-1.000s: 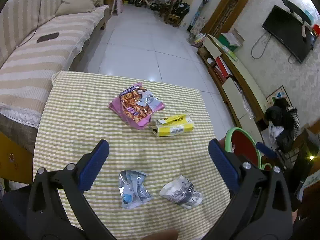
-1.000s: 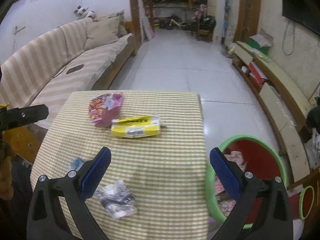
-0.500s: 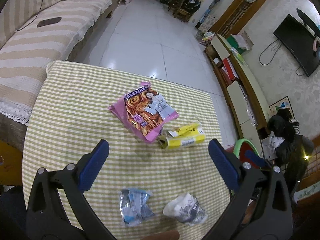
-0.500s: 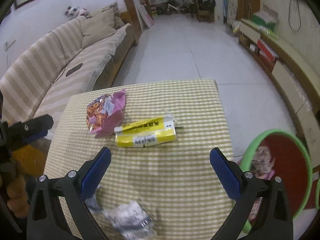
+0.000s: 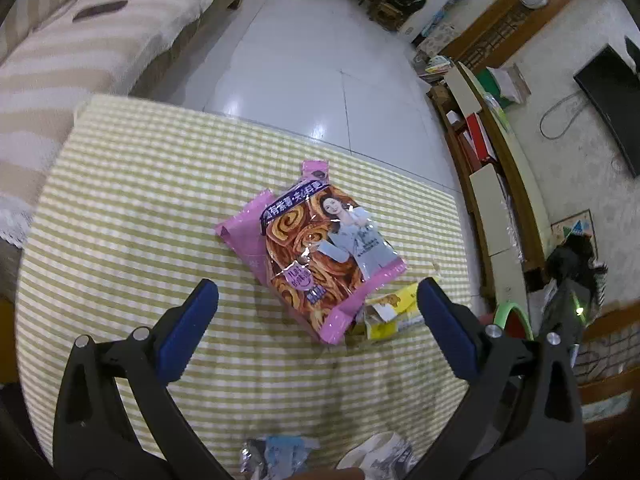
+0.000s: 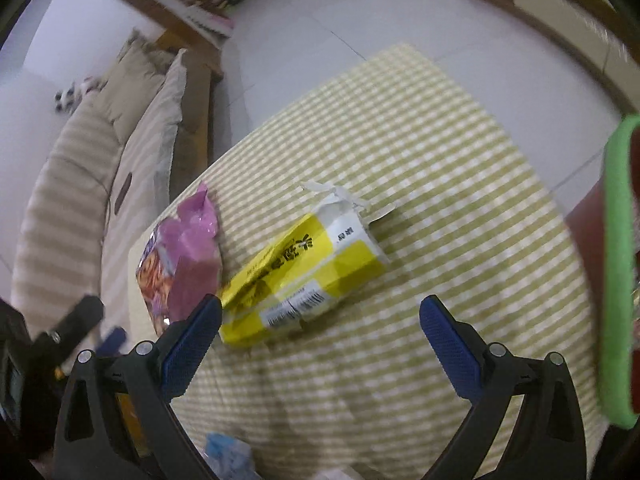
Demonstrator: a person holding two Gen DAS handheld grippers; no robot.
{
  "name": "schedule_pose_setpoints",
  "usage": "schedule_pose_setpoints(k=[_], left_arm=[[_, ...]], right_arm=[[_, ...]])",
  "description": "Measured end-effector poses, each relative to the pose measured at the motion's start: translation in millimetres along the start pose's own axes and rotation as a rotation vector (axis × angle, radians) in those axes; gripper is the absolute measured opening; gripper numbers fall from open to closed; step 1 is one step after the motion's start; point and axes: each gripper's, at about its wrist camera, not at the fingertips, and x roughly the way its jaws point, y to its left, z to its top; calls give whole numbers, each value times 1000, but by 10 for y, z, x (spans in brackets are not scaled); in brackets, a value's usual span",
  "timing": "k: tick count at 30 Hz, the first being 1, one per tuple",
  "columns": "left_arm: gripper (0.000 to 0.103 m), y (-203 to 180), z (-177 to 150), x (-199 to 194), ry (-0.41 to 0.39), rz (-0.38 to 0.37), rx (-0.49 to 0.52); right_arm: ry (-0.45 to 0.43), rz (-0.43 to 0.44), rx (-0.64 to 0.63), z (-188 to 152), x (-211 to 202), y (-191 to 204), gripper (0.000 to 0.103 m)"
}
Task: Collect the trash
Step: 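Grasp pink bread bag with left tool while right tool grasps yellow box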
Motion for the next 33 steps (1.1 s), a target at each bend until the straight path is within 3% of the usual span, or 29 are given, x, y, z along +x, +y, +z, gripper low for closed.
schedule_pose_setpoints(k=[3, 8, 10, 16, 24, 33], left_arm=[[97, 121, 0, 93, 6, 3, -82], [95, 268, -5, 229, 24, -31, -183], [82, 309, -5, 280, 33, -36, -208], [67, 332, 23, 460, 70, -71, -249], [34, 228, 66, 472, 75, -113, -215], [27, 186, -5, 158, 41, -74, -115]], right_arm=[[13, 21, 84, 46, 92, -67, 96], [-12, 2, 89, 115, 106, -33, 97], [-11, -11, 62, 143, 127, 19, 97], [8, -63, -69, 128, 245, 271, 89], [1, -25, -126, 117, 205, 281, 43], [-50, -23, -232, -33, -125, 393, 40]])
